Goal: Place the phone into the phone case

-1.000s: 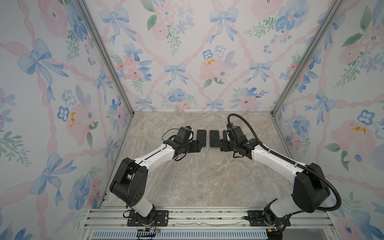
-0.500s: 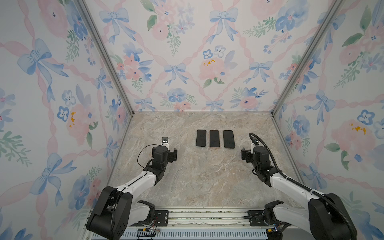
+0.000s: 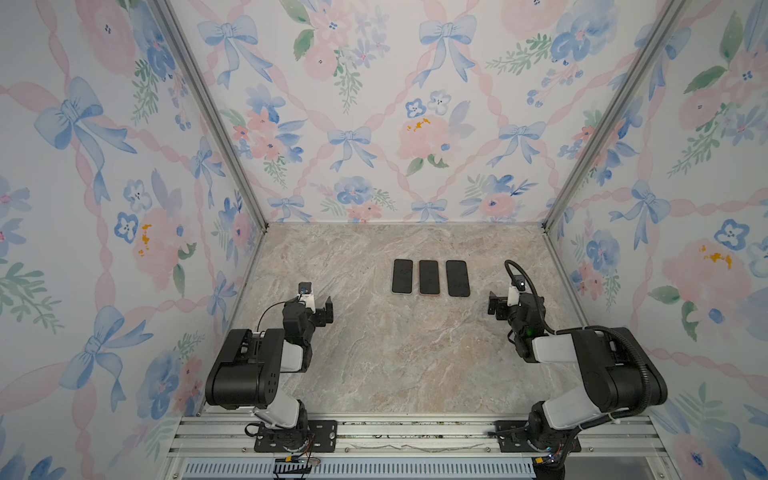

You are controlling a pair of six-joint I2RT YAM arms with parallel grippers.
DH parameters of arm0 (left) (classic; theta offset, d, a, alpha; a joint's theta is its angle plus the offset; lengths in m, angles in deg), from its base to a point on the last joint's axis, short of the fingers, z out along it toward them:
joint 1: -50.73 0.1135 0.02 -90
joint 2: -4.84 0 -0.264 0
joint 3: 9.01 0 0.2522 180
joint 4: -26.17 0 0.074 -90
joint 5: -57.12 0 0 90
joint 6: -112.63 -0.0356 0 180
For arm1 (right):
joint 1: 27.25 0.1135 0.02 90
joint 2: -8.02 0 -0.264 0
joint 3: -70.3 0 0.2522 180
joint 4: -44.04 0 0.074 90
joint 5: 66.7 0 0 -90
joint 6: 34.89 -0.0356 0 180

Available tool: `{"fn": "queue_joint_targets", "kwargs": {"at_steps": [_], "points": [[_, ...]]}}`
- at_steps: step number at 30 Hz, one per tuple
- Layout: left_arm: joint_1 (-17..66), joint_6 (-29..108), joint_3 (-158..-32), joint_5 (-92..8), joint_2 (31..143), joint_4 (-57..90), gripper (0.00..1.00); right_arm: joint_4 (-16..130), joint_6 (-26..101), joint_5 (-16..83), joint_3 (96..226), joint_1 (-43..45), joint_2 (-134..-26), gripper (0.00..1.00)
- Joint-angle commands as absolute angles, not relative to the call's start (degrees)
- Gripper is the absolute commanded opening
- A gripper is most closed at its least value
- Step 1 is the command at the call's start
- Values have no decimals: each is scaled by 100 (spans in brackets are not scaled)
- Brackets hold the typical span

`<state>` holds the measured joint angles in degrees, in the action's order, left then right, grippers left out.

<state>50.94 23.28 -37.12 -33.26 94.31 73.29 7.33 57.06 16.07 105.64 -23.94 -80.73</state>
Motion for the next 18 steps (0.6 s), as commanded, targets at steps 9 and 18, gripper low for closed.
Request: {"fn": "queue_joint_targets", "kwargs": {"at_steps": [9, 18], "points": [[5109, 2413, -3718, -3552, 9441, 8025, 98, 804, 5563, 1987, 10760, -2470, -8067, 97], [5106, 2404, -3709, -3527, 9439, 8028, 98, 802, 5523, 2244, 10757, -2574, -8067, 97]]}}
